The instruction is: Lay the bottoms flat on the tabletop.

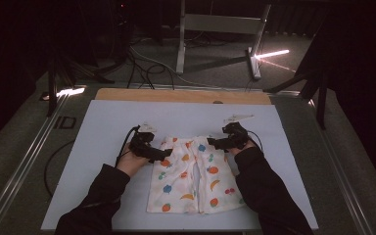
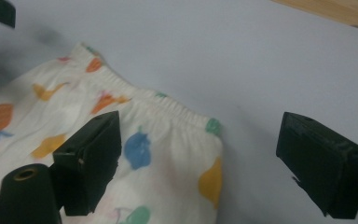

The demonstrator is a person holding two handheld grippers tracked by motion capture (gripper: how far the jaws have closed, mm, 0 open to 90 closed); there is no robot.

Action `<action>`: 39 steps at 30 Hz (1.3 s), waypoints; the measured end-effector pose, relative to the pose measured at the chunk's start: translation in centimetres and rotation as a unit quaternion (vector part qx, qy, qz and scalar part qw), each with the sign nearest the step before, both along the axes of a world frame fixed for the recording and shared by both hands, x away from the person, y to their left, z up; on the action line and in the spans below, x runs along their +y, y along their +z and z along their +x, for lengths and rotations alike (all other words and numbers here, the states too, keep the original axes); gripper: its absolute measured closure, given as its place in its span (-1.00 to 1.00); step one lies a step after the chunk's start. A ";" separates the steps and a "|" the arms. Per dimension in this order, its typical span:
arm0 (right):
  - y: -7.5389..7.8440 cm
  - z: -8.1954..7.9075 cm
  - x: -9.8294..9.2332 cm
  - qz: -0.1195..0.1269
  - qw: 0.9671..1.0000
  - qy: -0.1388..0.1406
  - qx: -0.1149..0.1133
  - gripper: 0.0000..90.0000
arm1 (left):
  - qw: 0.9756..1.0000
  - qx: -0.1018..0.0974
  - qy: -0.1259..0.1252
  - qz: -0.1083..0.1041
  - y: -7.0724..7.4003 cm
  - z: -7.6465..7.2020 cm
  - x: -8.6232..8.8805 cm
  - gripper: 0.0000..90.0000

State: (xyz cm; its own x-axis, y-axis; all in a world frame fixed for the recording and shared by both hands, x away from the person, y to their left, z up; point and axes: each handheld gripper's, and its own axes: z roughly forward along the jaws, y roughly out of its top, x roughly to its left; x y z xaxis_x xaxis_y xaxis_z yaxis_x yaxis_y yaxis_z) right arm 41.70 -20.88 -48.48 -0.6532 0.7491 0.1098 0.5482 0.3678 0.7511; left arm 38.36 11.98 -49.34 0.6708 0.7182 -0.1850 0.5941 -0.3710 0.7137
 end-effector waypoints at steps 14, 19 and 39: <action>-2.4 1.9 0.4 -0.036 0.997 -0.030 0.057 -0.09 | 0.999 0.002 0.040 0.032 -2.9 1.9 -1.0 -0.33; -3.2 1.5 1.0 -0.069 0.996 -0.031 0.044 0.23 | 0.997 -0.019 0.044 0.058 -3.0 2.2 -1.4 -0.16; -1.6 0.4 1.6 -0.064 0.998 -0.003 0.024 0.99 | 0.997 -0.025 0.062 0.043 -1.8 2.0 -1.0 0.94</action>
